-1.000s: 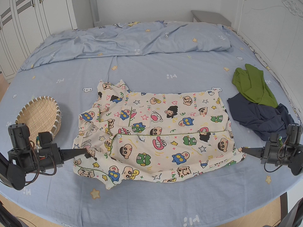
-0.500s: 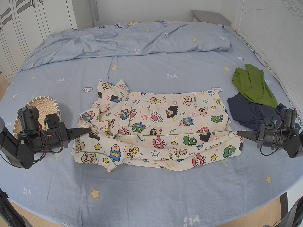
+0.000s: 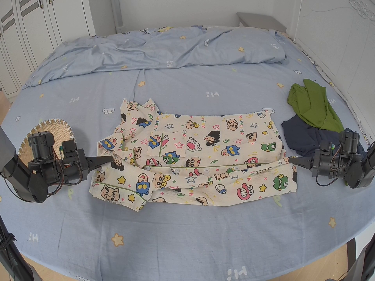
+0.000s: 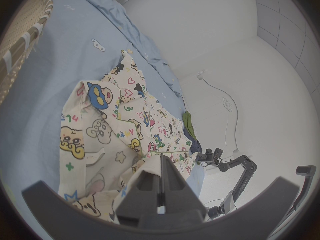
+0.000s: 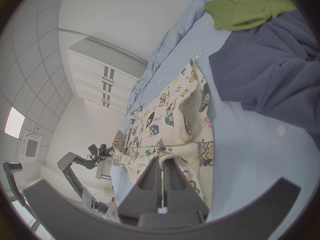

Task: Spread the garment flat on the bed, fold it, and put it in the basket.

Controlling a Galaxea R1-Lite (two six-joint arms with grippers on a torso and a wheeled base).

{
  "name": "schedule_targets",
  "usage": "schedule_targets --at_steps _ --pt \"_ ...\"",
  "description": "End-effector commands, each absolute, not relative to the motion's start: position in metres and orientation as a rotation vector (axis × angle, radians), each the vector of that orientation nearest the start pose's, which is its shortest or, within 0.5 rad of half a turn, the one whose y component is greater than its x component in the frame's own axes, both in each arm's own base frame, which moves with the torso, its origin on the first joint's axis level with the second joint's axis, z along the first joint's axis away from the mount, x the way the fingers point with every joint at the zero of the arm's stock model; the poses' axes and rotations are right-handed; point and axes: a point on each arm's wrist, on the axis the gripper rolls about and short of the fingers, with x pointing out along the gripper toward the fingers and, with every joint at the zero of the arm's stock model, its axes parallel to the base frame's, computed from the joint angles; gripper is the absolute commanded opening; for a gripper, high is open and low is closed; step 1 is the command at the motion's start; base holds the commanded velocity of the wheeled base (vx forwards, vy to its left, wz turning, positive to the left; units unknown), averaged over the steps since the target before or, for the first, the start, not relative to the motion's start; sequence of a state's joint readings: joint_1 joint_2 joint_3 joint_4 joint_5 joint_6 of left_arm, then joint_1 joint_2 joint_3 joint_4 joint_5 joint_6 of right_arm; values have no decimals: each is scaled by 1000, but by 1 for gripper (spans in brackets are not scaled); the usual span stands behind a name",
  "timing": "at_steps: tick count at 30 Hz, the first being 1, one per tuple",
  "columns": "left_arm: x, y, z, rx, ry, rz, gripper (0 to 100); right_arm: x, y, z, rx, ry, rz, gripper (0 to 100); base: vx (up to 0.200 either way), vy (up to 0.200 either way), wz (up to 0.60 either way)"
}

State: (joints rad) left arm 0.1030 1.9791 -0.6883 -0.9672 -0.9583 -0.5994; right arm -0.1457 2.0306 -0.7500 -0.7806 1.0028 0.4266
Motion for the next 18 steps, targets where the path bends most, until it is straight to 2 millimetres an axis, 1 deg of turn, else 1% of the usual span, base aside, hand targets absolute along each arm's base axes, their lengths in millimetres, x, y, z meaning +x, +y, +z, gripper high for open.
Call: schedule_targets --at_steps 1,4,9,14,16,18 --pt "337 18 91 -735 546 -731 0 342 -31 73 677 618 741 0 0 0 0" --pt "344 19 91 -730 537 -733 0 347 -32 68 683 625 737 0 0 0 0" --pt "351 19 89 -726 532 -733 0 350 -32 64 686 631 736 0 0 0 0" --pt "354 20 89 -723 523 -717 0 352 -32 66 679 623 738 0 0 0 0" --pt "355 21 87 -725 525 -715 0 353 -27 66 673 625 746 0 0 0 0" --pt "355 22 87 -727 528 -713 0 354 -27 65 672 625 745 0 0 0 0"
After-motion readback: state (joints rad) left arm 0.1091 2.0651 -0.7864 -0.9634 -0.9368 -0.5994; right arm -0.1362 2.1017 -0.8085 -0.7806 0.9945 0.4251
